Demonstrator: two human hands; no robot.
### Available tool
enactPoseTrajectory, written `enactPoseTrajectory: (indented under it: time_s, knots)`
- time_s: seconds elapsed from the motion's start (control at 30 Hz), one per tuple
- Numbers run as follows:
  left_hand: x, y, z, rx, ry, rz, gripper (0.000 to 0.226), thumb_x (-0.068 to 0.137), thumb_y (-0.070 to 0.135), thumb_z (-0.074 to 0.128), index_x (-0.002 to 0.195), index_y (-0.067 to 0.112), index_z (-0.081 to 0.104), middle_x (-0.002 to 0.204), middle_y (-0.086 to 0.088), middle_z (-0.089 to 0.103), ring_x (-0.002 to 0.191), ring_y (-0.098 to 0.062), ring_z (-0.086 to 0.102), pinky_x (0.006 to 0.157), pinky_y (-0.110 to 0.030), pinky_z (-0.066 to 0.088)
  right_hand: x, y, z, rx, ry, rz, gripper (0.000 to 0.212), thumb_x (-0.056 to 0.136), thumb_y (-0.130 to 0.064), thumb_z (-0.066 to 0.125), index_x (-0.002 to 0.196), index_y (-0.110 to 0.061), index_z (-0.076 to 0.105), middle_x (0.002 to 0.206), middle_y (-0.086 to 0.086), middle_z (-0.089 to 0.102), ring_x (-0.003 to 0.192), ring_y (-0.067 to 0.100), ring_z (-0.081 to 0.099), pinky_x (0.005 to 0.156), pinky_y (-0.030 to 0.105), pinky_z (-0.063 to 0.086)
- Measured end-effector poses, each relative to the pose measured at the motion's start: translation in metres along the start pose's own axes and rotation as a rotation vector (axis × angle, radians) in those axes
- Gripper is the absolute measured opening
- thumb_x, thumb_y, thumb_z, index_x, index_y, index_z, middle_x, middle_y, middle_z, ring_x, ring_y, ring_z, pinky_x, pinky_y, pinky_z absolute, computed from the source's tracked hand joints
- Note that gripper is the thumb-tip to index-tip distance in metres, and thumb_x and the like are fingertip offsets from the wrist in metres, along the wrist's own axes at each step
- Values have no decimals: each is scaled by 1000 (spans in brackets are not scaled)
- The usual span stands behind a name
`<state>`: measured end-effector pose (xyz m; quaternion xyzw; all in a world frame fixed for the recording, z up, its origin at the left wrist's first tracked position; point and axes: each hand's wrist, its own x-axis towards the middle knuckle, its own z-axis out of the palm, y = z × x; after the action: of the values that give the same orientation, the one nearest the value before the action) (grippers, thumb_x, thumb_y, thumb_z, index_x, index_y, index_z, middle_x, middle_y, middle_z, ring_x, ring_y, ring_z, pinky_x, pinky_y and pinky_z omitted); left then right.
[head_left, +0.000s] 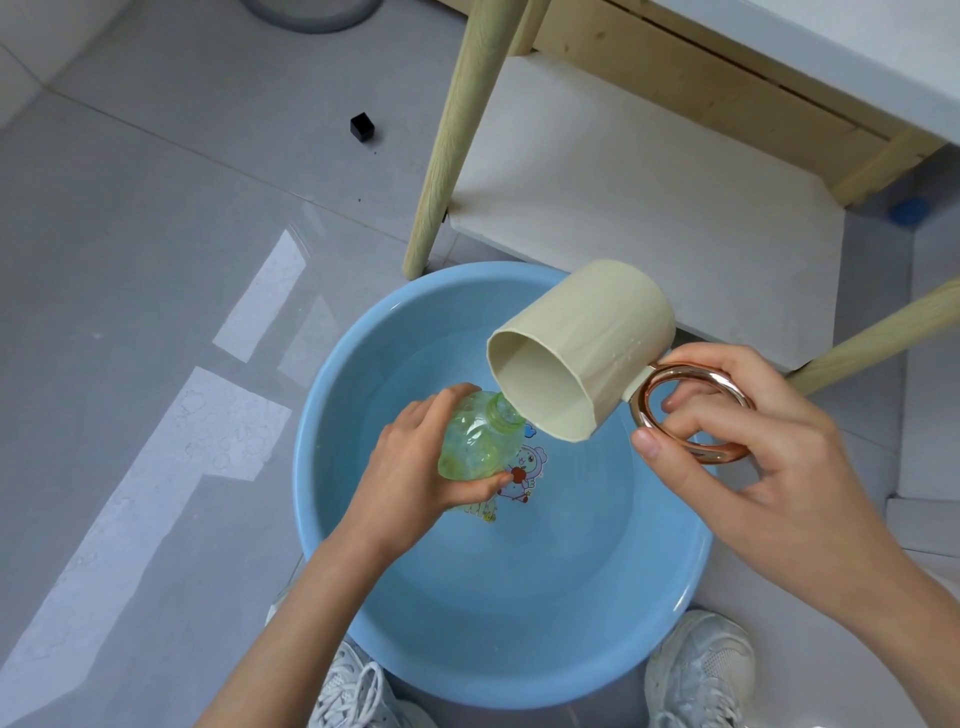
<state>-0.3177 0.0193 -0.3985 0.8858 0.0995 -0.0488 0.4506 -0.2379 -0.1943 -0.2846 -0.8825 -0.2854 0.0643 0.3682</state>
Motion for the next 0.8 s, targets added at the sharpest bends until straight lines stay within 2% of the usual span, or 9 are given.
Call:
enactPoseTrajectory:
  time_s: [0.3, 0.47, 0.63, 0.8]
  knots:
    - [0, 1, -1, 2, -3, 0, 75, 65, 54, 76, 129, 30, 44, 101, 42, 39, 101, 0, 41, 83, -19, 32, 1, 0, 0, -26, -3, -17, 33, 86, -35, 58, 66, -10, 61, 106, 7, 54, 83, 10, 56, 76, 8, 39]
    - [-1, 2, -2, -4, -5, -8, 75, 64, 57, 74, 128, 32, 44, 100, 42, 40, 102, -1, 42, 85, -22, 34, 1, -1, 0, -31, 0, -19, 32, 86, -36, 58, 66, -11, 61, 108, 7, 54, 84, 9, 56, 77, 9, 38]
    - [0, 3, -2, -12, -11, -6, 80, 60, 69, 62, 128, 32, 43, 100, 43, 39, 101, 0, 42, 85, -22, 34, 1, -1, -1, -37, -3, -23, 32, 86, -36, 58, 66, -11, 61, 108, 6, 53, 84, 8, 56, 77, 7, 37]
    - [0, 3, -1, -8, -8, -2, 80, 62, 66, 66, 130, 31, 43, 101, 43, 38, 99, 3, 39, 83, -19, 31, 1, -1, -1, -44, -3, -36, 31, 86, -35, 58, 66, -11, 61, 108, 7, 53, 85, 7, 56, 76, 6, 37]
